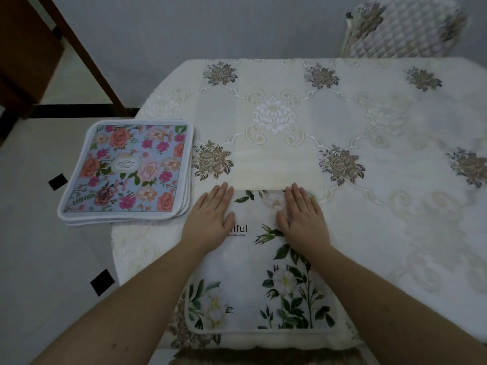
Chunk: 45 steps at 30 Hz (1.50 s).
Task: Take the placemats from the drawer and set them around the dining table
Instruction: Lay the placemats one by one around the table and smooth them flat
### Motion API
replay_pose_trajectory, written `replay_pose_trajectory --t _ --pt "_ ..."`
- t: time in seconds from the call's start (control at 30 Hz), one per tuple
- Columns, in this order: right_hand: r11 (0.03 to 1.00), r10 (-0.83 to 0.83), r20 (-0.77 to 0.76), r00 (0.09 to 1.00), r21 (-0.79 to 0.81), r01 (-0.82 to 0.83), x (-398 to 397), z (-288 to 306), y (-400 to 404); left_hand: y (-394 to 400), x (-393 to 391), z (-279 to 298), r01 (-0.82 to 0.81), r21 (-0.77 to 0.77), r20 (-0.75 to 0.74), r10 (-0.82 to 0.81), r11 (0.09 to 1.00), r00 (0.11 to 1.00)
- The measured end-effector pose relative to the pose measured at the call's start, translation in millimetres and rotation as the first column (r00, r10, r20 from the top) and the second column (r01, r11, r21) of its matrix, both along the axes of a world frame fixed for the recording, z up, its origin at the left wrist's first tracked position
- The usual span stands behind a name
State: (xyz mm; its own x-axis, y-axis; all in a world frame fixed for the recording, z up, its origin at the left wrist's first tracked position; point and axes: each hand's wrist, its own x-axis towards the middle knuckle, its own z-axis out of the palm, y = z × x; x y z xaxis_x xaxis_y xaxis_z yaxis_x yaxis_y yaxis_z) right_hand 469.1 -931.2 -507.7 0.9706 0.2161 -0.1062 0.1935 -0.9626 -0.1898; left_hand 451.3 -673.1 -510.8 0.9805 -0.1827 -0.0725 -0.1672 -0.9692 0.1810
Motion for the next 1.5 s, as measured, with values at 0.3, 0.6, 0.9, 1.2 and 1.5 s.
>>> replay_pose_trajectory --t 0.3,0.6,0.9,1.2,1.5 --pt "0.995 -0.055 -0.062 0.997 -0.085 0.05 -21.7 17.2 -51.8 11.0 -24.3 17.7 -0.016 -0.027 -0.06 0.015 1.0 0.998" --pt "0.975 -0.084 -0.035 0.996 0.202 0.089 -101.8 13.0 46.1 -78.1 -93.4 16.7 -0.133 -0.153 -0.047 0.127 0.979 0.991" --pt "0.999 -0.027 0.002 1.0 0.037 0.027 -110.2 1.3 32.2 -67.8 -110.2 4.8 -0.07 -0.024 -0.088 0.068 0.997 0.994" --pt "1.0 -0.02 -0.019 1.0 0.01 0.02 -110.0 4.2 -6.8 -26.4 -117.0 8.0 -0.049 -0.009 -0.084 0.048 0.999 0.995" --pt "0.988 0.12 -0.106 0.987 -0.084 -0.129 -112.9 8.6 -70.5 24.4 -128.6 4.4 0.091 -0.025 -0.064 -0.093 0.996 0.994"
